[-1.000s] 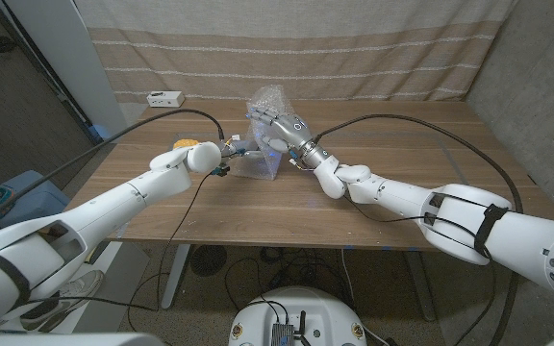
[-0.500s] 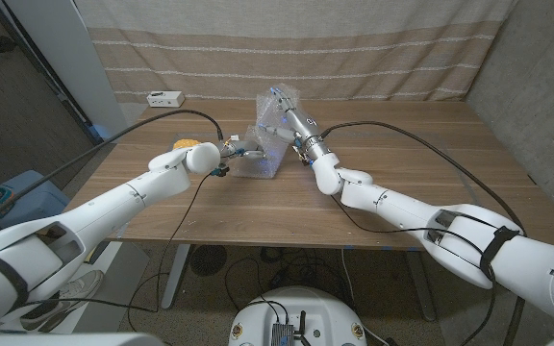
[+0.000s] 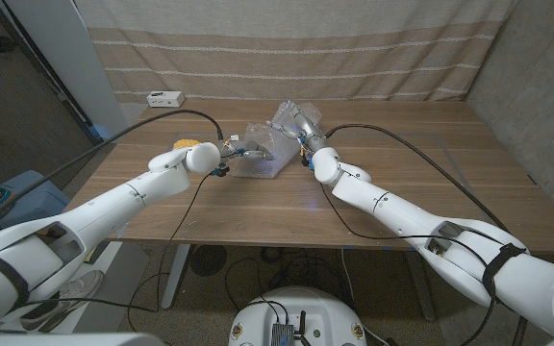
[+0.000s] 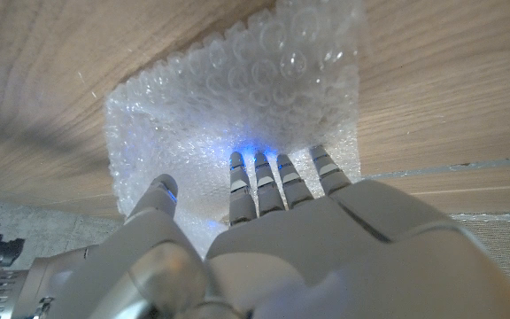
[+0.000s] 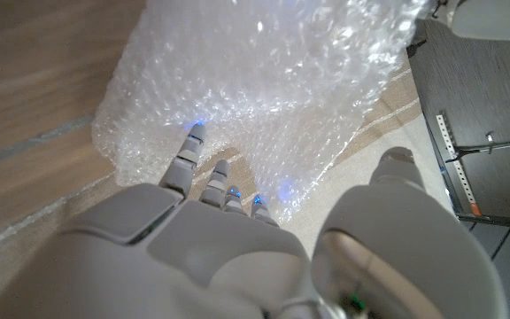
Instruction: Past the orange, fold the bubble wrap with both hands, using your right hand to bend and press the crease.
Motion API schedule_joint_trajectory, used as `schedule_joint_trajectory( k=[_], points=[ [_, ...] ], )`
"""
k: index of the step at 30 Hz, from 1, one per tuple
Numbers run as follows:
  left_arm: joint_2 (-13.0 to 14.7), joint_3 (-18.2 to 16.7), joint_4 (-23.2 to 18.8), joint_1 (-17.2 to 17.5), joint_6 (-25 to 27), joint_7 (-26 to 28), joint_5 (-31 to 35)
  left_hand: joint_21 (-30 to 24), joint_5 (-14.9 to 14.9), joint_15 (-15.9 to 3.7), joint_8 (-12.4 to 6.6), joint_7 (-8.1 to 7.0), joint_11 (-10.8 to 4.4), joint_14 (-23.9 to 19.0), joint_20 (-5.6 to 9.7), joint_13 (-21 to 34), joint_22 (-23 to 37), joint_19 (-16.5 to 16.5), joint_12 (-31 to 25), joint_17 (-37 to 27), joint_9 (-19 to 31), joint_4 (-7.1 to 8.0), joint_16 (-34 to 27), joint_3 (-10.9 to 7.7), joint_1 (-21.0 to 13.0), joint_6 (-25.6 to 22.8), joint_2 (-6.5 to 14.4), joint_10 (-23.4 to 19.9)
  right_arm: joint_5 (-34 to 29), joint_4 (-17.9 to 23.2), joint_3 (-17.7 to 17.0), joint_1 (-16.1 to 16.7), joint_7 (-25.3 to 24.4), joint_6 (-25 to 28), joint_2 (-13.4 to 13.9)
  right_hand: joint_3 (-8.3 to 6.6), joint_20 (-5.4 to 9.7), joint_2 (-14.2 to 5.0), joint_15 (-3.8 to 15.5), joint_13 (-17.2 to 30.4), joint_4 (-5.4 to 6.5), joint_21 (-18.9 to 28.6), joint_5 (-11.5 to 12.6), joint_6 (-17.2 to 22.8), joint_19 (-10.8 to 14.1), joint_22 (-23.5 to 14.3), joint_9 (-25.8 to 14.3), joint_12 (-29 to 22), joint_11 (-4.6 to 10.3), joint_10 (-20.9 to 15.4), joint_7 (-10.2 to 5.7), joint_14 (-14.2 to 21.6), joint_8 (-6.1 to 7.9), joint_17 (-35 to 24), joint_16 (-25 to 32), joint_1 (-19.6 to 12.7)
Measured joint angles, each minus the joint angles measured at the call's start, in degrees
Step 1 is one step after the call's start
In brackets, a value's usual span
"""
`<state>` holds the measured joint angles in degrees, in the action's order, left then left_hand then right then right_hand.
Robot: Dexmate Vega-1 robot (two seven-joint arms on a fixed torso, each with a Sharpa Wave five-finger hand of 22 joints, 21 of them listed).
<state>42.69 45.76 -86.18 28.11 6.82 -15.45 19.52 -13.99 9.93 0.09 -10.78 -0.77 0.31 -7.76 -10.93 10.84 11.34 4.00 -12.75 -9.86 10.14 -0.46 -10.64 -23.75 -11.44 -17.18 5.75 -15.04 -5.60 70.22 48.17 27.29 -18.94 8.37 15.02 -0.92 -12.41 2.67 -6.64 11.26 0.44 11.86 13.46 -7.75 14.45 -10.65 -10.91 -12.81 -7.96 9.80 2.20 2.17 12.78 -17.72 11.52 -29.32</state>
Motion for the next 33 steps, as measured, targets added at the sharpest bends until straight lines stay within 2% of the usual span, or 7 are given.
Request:
schedule_joint_trajectory(
  k=[5, 8, 11, 15, 20, 25, 33],
  points=[
    [0.0, -0.05, -0.09, 0.03, 0.0, 0.13, 0.0, 0.01, 0.0, 0.0, 0.0, -0.18, 0.0, 0.0, -0.01, 0.0, 0.0, 0.01, 0.0, 0.0, 0.0, 0.0, 0.0, 0.0, 0.0, 0.19, 0.0, 0.0, 3.35, 3.73, -0.67, 0.46, 4.11, 7.92, 0.75, 1.72, 0.26, 1.19, -2.74, -0.23, 0.79, -0.82, -0.16, 2.63, -2.16, 0.0, 0.27, 0.0, -1.79, -1.61, 2.63, -0.37, 0.0, 1.22, 0.0, 2.58],
    [0.0, -0.05, -0.1, 0.03, 0.0, 0.21, 0.02, 0.02, 0.0, 0.0, 0.0, -0.18, 0.0, 0.0, -0.21, 0.01, -0.01, 0.21, 0.26, 0.0, 0.0, 0.0, 0.0, 0.0, 0.0, 0.18, 0.0, 0.0, 4.35, 6.8, -0.85, 0.67, 4.96, 12.16, 1.35, 1.93, 0.28, 0.85, -3.03, -0.31, 1.0, -1.29, -0.16, 2.02, -5.25, 0.27, 0.24, 0.78, -1.6, -0.59, 2.02, -3.08, -0.57, 2.14, -0.68, 3.13],
    [-0.01, -0.06, -0.1, 0.03, -0.05, 0.25, 0.05, 0.02, 0.0, 0.0, 0.0, -0.18, 0.0, 0.0, -0.21, 0.02, -0.01, 0.21, 0.25, 0.0, 0.0, 0.0, 0.0, 0.0, 0.0, 0.18, 0.0, 0.0, 4.54, 8.68, -0.78, 0.76, 4.81, 16.08, 1.61, 0.79, 0.32, -1.58, -1.53, 0.04, -0.13, -1.29, -0.16, -0.43, -10.23, 0.27, 0.07, 2.01, -0.56, 0.13, 0.03, -8.52, -1.75, 3.3, -0.94, 0.7],
    [-0.05, -0.06, -0.06, 0.03, -0.11, 0.29, 0.08, 0.03, 0.0, 0.0, 0.04, -0.4, 0.0, 0.0, -0.21, 0.02, -0.01, 0.21, 0.25, 0.0, 0.0, 0.0, 0.0, 0.0, -0.01, 0.4, 0.0, 0.0, 4.73, 10.39, -0.74, 1.14, 3.39, 20.14, 1.67, 0.26, 0.24, -2.32, -1.94, 0.35, -0.67, -1.29, -0.16, -2.04, -13.39, 0.27, -0.17, 2.01, -0.69, -0.09, 0.28, -10.7, -1.78, 3.89, -0.94, -0.04],
    [-0.16, -0.06, 0.08, 0.03, -0.22, 0.45, 0.14, 0.03, 0.0, 0.0, 0.23, -0.49, -0.15, 0.0, -0.21, 0.02, -0.01, 0.21, 0.26, 0.0, 0.0, 0.23, 0.0, -0.24, -0.01, 0.49, 0.0, 0.15, 4.74, 14.02, -1.35, 2.67, -0.42, 24.89, 1.68, 0.28, 0.32, -3.3, -2.21, 0.34, -0.65, -1.29, -0.56, -0.47, -15.13, 0.1, -0.17, 1.14, -1.78, 0.22, 2.3, -11.07, -1.34, 4.16, -0.44, 0.34],
    [-0.4, -0.05, 0.57, -0.07, -0.42, 0.5, 0.16, 0.03, 0.0, 0.0, 0.23, -0.27, -0.23, 0.0, -0.21, 0.01, -0.02, 0.21, 0.47, 0.0, 0.0, 0.09, 0.0, -0.38, -0.01, 0.71, 0.0, 0.23, 3.22, 16.0, -1.08, 3.38, -3.43, 27.91, 2.03, 0.58, 0.54, -3.41, -1.74, 0.34, -0.34, -1.29, -0.67, 1.34, -16.71, 0.1, -0.17, 1.14, -0.82, 0.13, 1.27, -11.94, -1.04, 4.16, -0.44, 1.43],
    [-0.9, 0.21, 1.54, -0.44, -1.37, 0.87, 0.2, 0.08, 0.0, 0.0, 0.23, -0.27, -0.23, 0.0, -0.21, 0.01, -0.04, 0.2, 0.47, 0.0, 0.0, -0.19, 0.29, -0.78, -0.17, 0.7, 0.66, 0.23, 2.1, 20.55, -0.31, 5.99, -6.22, 27.54, 3.83, 2.42, 0.71, -1.68, -0.84, 0.34, 0.58, 0.28, -1.0, 6.16, -13.55, 0.1, 0.0, -0.38, -0.31, 0.03, 1.17, -8.49, -0.07, 4.16, 1.34, 4.4]
  ],
)
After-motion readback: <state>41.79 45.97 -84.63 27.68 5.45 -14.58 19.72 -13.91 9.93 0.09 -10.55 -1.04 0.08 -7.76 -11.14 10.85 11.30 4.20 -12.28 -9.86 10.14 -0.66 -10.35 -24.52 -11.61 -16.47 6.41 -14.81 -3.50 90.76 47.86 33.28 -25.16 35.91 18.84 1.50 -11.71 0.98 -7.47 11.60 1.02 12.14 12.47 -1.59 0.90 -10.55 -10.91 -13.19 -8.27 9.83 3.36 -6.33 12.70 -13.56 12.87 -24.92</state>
